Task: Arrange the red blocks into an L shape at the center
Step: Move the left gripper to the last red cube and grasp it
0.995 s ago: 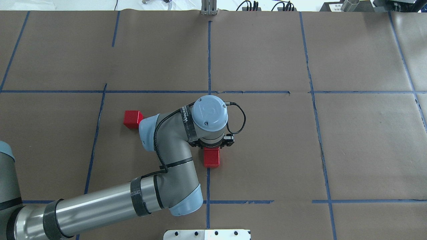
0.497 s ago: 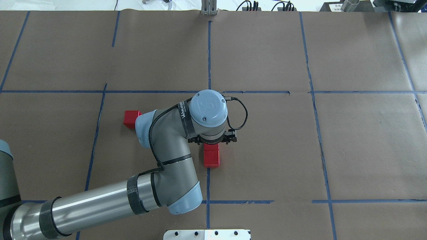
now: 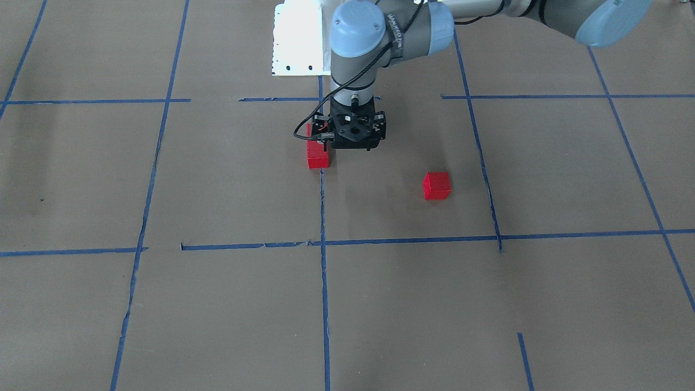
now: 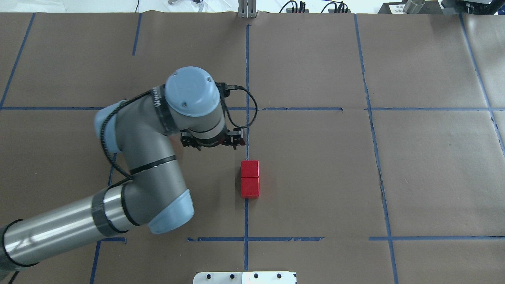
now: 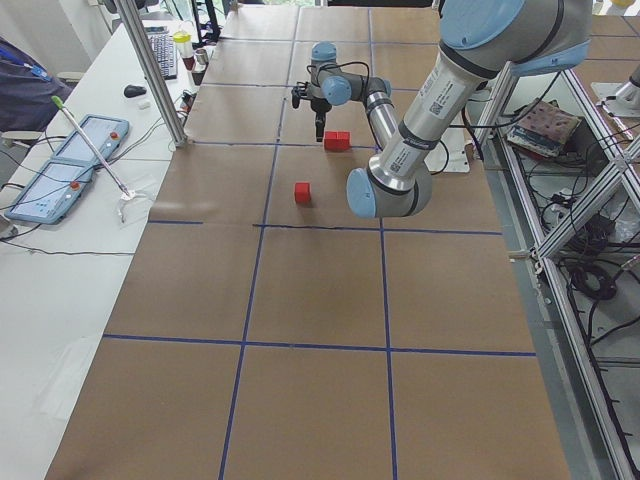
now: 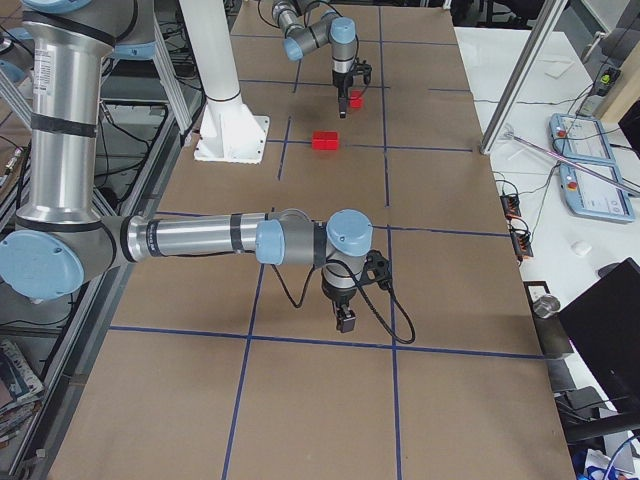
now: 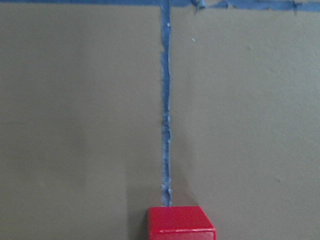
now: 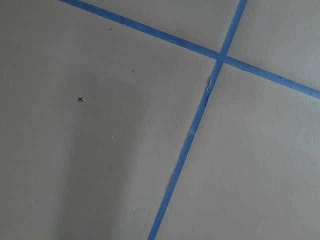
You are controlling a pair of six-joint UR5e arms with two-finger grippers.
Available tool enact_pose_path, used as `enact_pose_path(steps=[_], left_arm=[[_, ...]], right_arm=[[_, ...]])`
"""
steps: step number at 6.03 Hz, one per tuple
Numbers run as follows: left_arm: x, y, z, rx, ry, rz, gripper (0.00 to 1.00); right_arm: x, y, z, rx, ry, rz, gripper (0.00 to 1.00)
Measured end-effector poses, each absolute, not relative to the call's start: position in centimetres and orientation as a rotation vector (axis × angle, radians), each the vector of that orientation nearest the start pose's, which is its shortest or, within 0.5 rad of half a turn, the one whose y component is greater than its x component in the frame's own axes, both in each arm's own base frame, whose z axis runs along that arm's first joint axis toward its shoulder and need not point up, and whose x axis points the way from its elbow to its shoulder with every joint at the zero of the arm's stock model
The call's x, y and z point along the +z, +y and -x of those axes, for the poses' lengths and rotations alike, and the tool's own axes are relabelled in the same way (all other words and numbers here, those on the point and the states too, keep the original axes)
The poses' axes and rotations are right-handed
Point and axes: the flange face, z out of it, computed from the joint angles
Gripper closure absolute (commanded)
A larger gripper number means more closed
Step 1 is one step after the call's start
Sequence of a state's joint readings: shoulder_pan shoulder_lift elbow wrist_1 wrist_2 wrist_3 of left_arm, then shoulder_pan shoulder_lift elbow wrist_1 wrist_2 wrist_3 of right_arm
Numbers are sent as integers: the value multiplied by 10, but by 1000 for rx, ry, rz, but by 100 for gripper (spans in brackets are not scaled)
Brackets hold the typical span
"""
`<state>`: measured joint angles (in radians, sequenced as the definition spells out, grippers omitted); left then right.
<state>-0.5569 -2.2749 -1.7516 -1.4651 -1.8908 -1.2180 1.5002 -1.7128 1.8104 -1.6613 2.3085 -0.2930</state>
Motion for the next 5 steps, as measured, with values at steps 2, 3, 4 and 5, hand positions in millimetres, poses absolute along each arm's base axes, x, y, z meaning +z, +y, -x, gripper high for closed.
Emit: enact_pose_path(steps=[2,3,4,5], left_arm=[[238,-450,-438,-100,787,-94,0],[256,-457,-429,-55,760,-116,0],[274,-466,-431,-35,743,-123,0],[294,-476,-441,-33,741,-125,0]], right_arm=[[617,-434,-36,-350,-737,-90,1],[617,-434,-36,-349,-737,-91,1],[618,-435,-36,-349,-737,-89,1],[619,-435,-36,-348,-736,-87,1]])
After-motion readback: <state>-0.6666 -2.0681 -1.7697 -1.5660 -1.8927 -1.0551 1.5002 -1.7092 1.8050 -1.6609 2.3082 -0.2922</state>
